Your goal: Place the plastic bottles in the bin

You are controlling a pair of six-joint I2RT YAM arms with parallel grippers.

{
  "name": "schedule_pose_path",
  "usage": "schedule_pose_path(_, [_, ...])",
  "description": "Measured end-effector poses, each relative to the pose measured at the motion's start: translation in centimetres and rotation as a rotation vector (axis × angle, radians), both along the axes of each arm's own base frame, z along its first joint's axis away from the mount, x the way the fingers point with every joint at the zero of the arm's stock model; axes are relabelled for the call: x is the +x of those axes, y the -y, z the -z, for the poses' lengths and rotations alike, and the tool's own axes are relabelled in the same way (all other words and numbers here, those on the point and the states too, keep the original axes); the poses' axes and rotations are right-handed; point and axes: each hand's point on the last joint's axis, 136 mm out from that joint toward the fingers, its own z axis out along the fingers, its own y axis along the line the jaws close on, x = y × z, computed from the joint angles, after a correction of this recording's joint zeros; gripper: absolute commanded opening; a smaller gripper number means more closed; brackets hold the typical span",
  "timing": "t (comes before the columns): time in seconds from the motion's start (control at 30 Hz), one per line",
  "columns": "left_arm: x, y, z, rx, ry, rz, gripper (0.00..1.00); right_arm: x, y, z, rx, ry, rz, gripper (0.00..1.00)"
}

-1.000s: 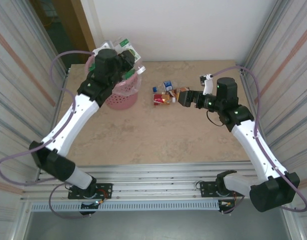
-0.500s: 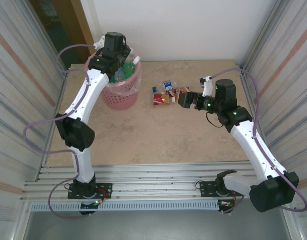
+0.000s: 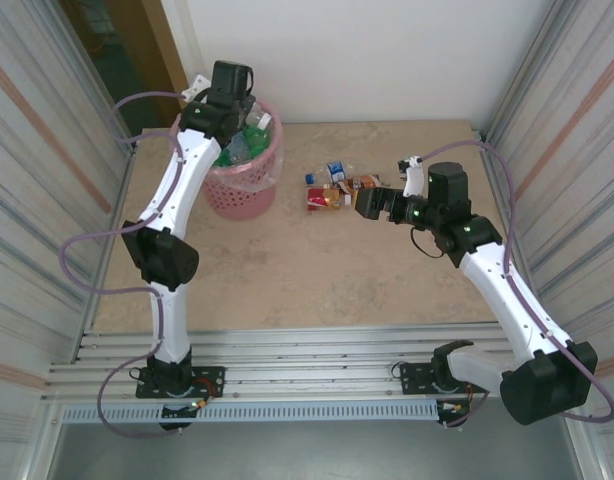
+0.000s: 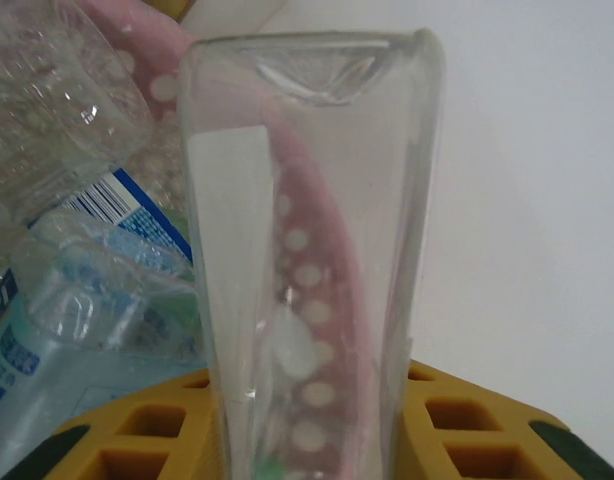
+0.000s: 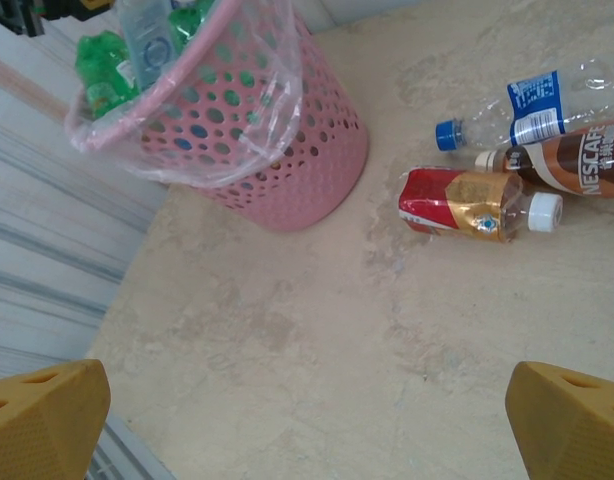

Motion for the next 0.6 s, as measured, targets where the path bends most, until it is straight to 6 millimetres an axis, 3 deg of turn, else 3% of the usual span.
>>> schedule_pose_path(0.23, [1.2, -0.5, 1.3, 0.023, -0.018, -0.029, 0.23, -0.2, -0.6, 0.0, -0.008, 0.010, -0.007, 1.00])
schedule_pose_path(0.43, [1.8, -0.2, 1.7, 0.027, -0.019, -0.023, 0.45, -0.4, -1.1, 0.0, -0.018, 0.013, -0.014, 1.00])
schedule_pose_path(0.53, [1.8, -0.2, 1.8, 0.027, -0.019, -0.022, 0.48, -0.6, -1.5, 0.0, -0.020, 0.014, -0.022, 1.00])
schedule_pose_path(0.6, [1.8, -0.2, 1.7, 0.028, -0.018, -0.022, 0.58, -0.7, -1.7, 0.1, -0.020, 0.013, -0.029, 1.00])
